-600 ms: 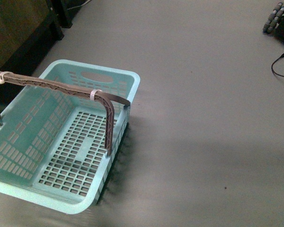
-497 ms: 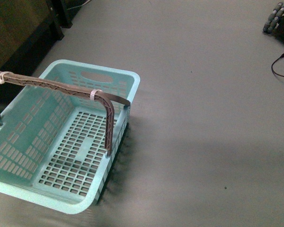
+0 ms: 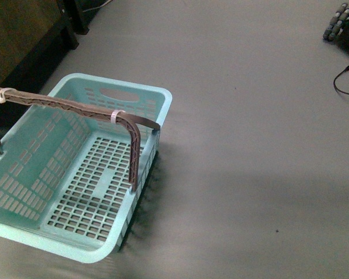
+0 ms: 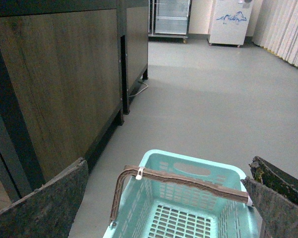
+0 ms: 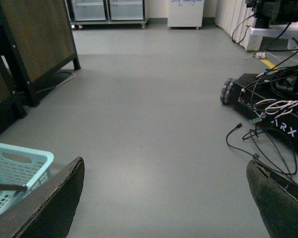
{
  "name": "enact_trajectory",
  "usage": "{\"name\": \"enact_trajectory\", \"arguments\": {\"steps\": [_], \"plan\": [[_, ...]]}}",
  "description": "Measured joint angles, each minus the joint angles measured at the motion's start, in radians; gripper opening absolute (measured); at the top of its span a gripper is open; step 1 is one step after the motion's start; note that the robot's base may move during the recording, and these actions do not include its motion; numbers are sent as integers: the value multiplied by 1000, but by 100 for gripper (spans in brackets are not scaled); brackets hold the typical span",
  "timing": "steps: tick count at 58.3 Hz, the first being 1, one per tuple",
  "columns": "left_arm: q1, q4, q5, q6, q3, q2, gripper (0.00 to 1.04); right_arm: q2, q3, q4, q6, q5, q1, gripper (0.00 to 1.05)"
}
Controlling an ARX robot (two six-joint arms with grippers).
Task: Pick lemon and mango into basket
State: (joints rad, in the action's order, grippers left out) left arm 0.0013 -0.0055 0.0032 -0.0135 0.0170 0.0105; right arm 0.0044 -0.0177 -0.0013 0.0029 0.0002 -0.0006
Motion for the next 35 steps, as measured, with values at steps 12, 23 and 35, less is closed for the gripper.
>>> {"name": "enact_trajectory", "arguments": {"steps": [12, 23, 35], "plan": [[93, -360, 190, -469, 188, 347, 98, 0, 0, 0, 0, 0, 0, 96], [213, -28, 265, -778, 253, 742, 98, 0, 0, 0, 0, 0, 0, 96], [82, 303, 129, -1003, 327, 1264, 98, 0, 0, 0, 0, 0, 0, 96]]}}
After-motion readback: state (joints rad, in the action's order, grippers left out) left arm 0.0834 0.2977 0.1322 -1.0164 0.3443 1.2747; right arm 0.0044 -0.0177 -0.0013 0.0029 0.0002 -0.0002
